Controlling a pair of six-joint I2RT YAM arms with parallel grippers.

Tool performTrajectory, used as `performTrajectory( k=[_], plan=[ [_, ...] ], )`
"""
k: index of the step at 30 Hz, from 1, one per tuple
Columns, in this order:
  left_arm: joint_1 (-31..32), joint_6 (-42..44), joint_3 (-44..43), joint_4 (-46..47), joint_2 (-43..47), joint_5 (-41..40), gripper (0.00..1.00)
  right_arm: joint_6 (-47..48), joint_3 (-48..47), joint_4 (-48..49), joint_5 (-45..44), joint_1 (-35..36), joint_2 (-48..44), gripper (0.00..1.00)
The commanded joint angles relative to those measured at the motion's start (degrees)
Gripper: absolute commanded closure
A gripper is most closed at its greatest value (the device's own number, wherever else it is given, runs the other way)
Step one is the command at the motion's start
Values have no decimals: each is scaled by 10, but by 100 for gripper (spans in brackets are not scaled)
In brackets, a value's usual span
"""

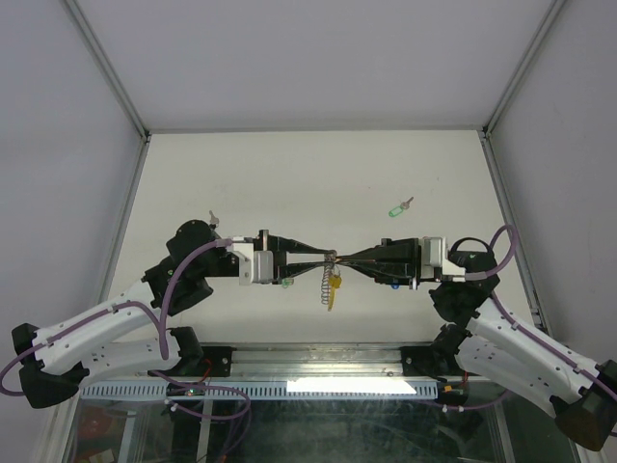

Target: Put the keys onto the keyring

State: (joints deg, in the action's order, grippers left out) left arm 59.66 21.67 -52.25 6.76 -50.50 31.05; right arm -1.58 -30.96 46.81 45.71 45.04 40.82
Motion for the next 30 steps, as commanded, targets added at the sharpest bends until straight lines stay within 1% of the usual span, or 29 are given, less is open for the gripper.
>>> performTrajectory(
  k=[1, 6, 14, 15, 17, 28, 30],
  plan=[
    [5, -1, -25, 15, -5, 23, 83, 3, -21, 9, -7, 2, -1, 100],
    [5, 1, -25, 15, -8, 18, 88, 1, -22, 5, 1, 2, -2, 100],
    [5, 3, -34, 12, -20, 19, 92, 9, -29, -22, 19, 2, 5, 100],
    [5, 3, -36, 11, -21, 19, 93, 9, -29, -23, 19, 2, 5, 100],
    [5, 7, -40, 6, -24, 18, 100, 10, -28, -26, 19, 2, 5, 100],
    [5, 30, -57, -51, -28, 13, 100, 24, -29, -47, 10, 1, -10, 100],
    [5, 36, -61, -66, -26, 18, 91, 27, -28, -48, 4, 2, -14, 100]
  ],
)
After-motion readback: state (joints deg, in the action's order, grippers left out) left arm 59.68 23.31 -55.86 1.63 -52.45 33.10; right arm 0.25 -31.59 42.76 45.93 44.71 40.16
